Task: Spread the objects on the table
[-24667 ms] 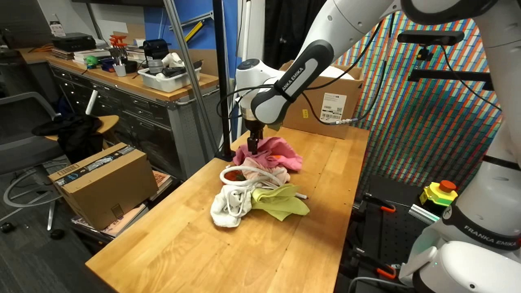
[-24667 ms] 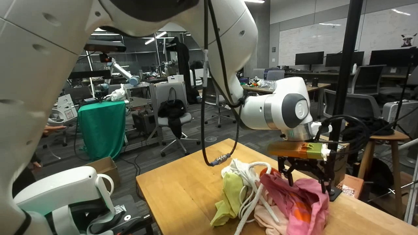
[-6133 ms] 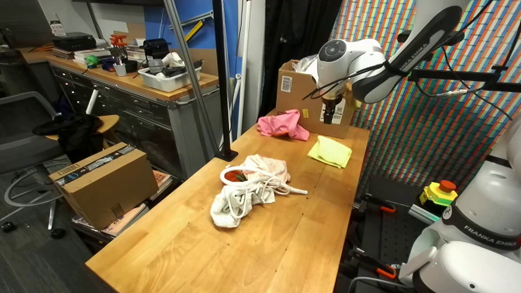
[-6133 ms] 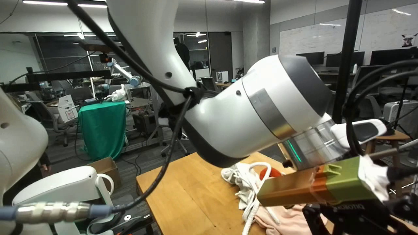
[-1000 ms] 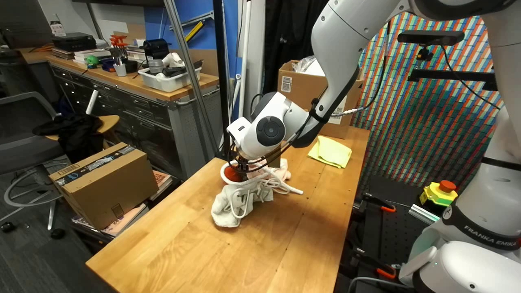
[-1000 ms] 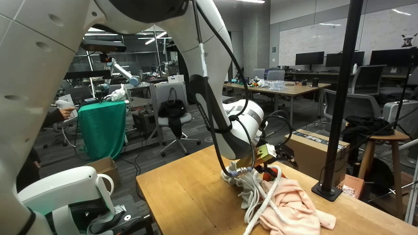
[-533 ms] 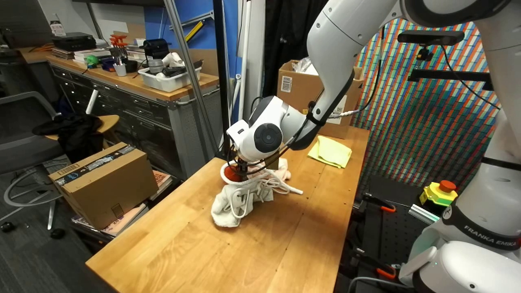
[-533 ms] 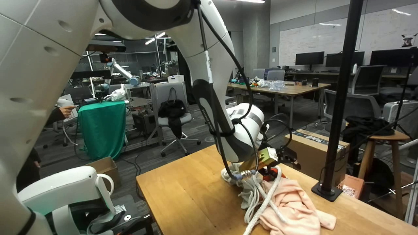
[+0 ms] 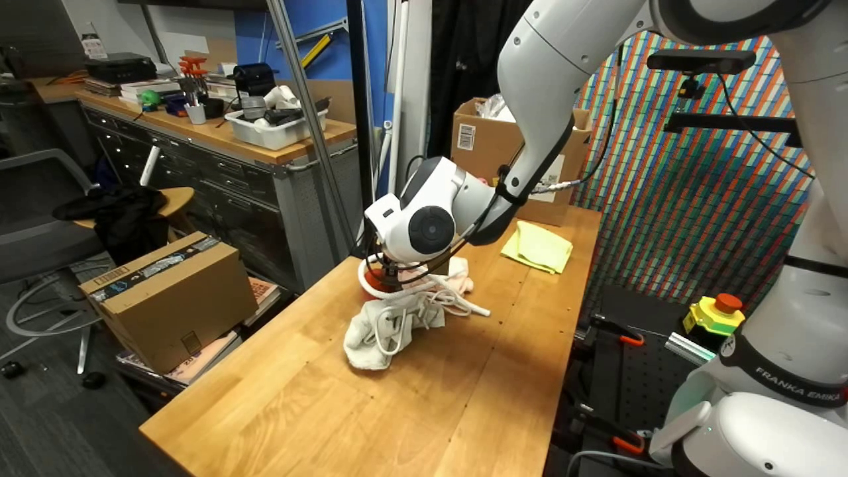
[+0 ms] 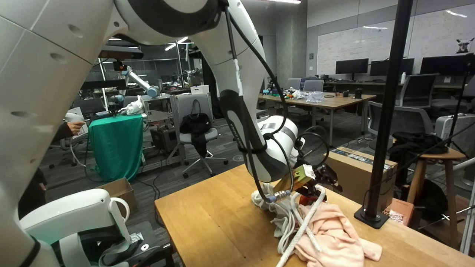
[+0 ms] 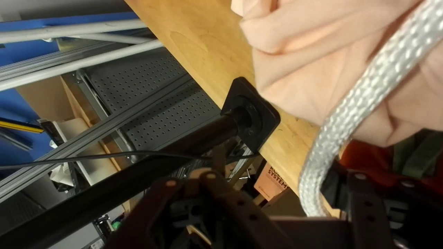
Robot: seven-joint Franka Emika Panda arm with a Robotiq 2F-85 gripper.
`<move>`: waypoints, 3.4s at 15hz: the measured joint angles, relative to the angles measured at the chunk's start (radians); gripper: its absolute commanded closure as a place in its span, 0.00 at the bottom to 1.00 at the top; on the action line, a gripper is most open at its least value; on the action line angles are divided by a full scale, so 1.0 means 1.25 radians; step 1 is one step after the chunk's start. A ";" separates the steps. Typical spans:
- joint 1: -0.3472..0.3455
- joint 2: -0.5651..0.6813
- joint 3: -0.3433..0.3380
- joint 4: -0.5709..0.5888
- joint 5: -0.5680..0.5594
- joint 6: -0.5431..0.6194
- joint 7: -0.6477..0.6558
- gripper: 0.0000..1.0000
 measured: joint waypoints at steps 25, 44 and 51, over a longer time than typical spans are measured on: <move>-0.006 -0.199 0.088 -0.134 -0.100 -0.007 0.184 0.97; 0.114 -0.310 0.165 -0.292 0.415 0.058 -0.312 0.96; 0.185 -0.327 0.208 -0.284 0.701 0.056 -0.558 0.96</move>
